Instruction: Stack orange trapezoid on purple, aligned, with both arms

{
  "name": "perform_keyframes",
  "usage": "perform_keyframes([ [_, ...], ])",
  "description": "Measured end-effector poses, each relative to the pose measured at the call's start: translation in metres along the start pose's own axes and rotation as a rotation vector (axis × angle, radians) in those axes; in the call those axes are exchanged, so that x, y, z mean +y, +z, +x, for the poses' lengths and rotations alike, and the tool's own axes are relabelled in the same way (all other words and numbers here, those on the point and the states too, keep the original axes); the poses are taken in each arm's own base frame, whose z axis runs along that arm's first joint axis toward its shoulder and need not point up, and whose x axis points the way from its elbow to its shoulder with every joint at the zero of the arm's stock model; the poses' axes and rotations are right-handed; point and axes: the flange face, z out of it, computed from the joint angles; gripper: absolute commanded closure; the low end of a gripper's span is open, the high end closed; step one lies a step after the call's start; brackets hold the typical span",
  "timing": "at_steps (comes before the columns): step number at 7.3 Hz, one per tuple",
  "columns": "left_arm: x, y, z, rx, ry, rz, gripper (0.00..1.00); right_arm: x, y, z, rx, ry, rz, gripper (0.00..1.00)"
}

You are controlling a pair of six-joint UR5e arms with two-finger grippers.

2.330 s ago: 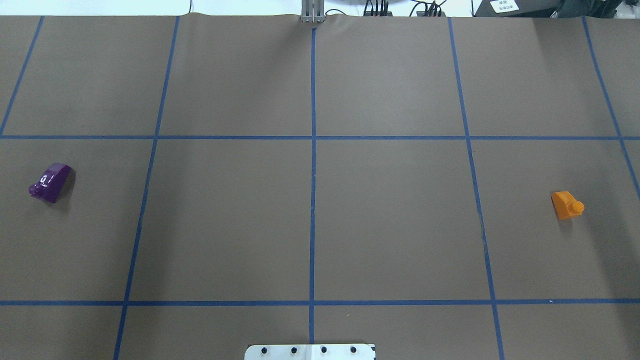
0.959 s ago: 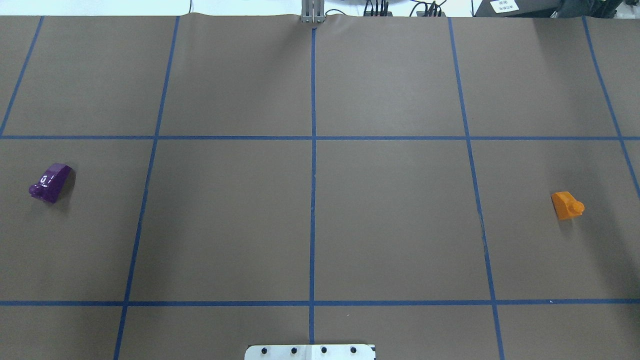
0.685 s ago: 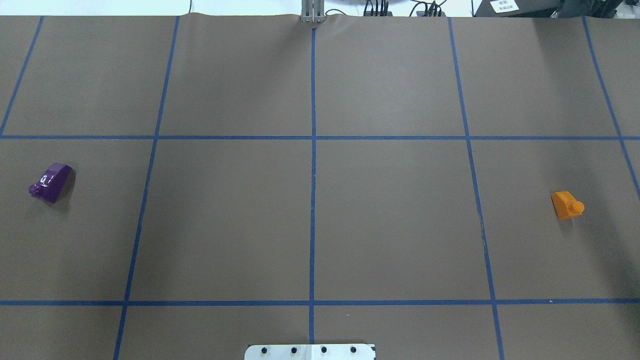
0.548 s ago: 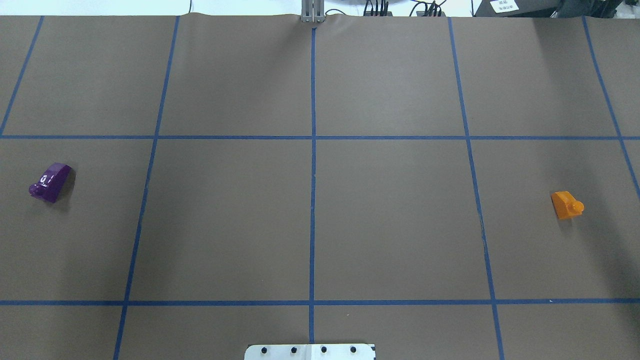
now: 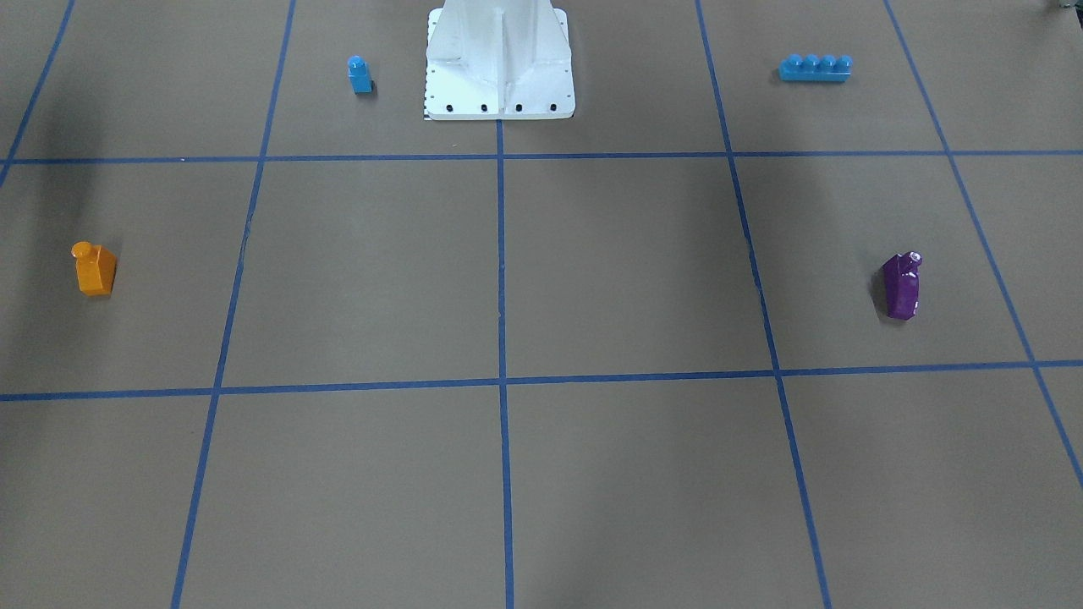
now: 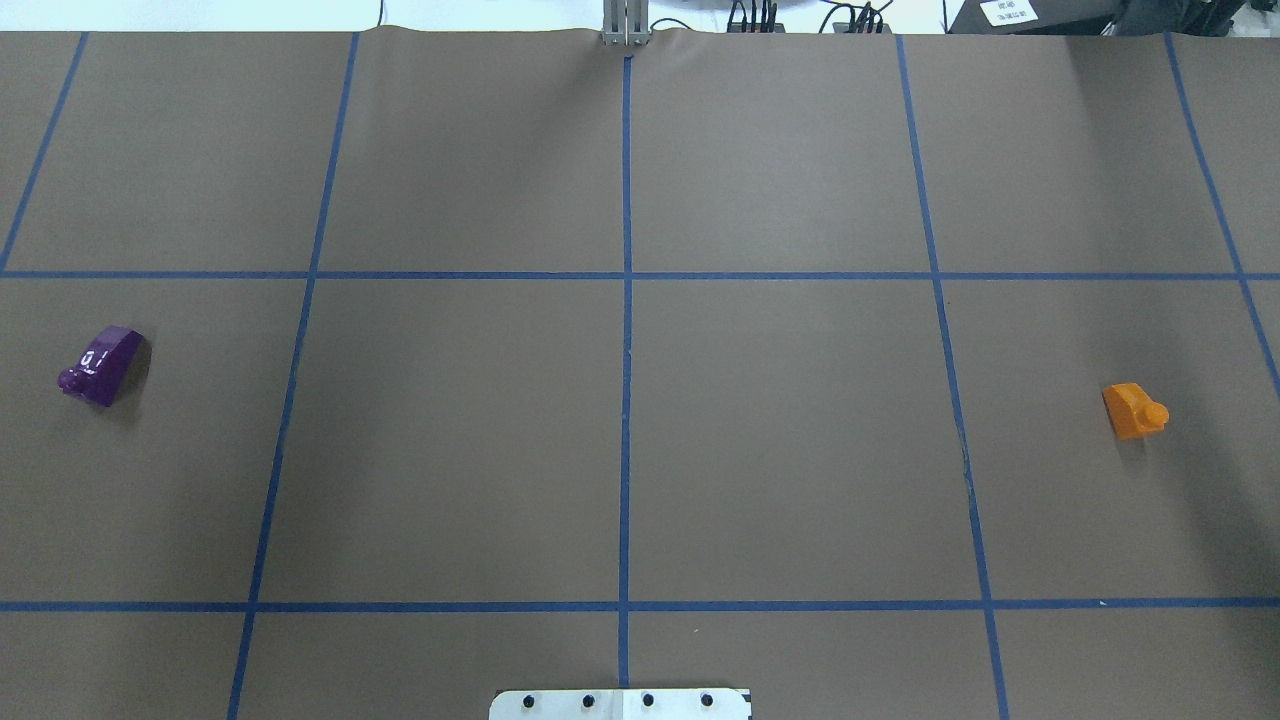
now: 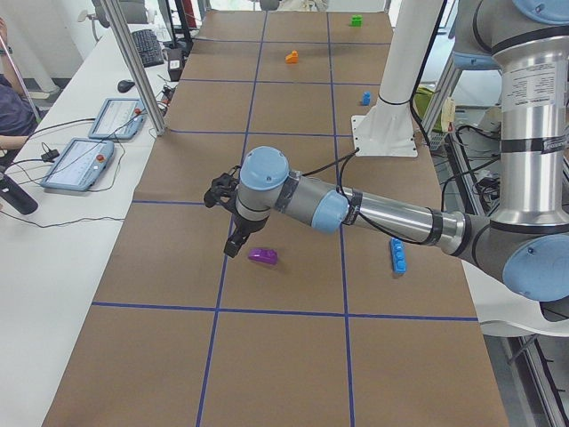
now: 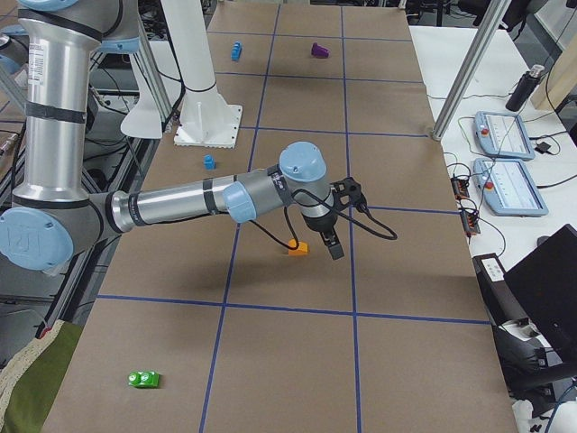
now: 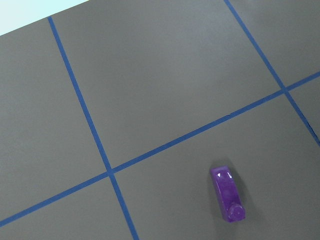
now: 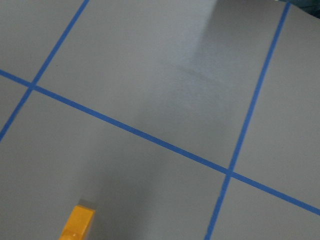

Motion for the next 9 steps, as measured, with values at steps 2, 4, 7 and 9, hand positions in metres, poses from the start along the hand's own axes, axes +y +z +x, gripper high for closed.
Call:
perform_keyframes([
  [2,-0.001,0.061,0.015,0.028,-0.061,-0.044,0.0,-0.012,0.03,-0.041,-0.077,0.011,-0.049,0.0],
  [4,0.007,0.142,0.036,-0.019,-0.143,-0.013,0.0,-0.018,0.044,-0.061,-0.101,0.037,-0.076,0.0],
  [7,0.021,0.21,0.083,-0.047,-0.178,-0.008,0.02,-0.018,0.047,-0.064,-0.105,0.04,-0.08,0.0],
  [9,0.03,0.228,0.089,-0.066,-0.164,-0.031,0.37,-0.018,0.047,-0.064,-0.105,0.04,-0.081,0.0],
])
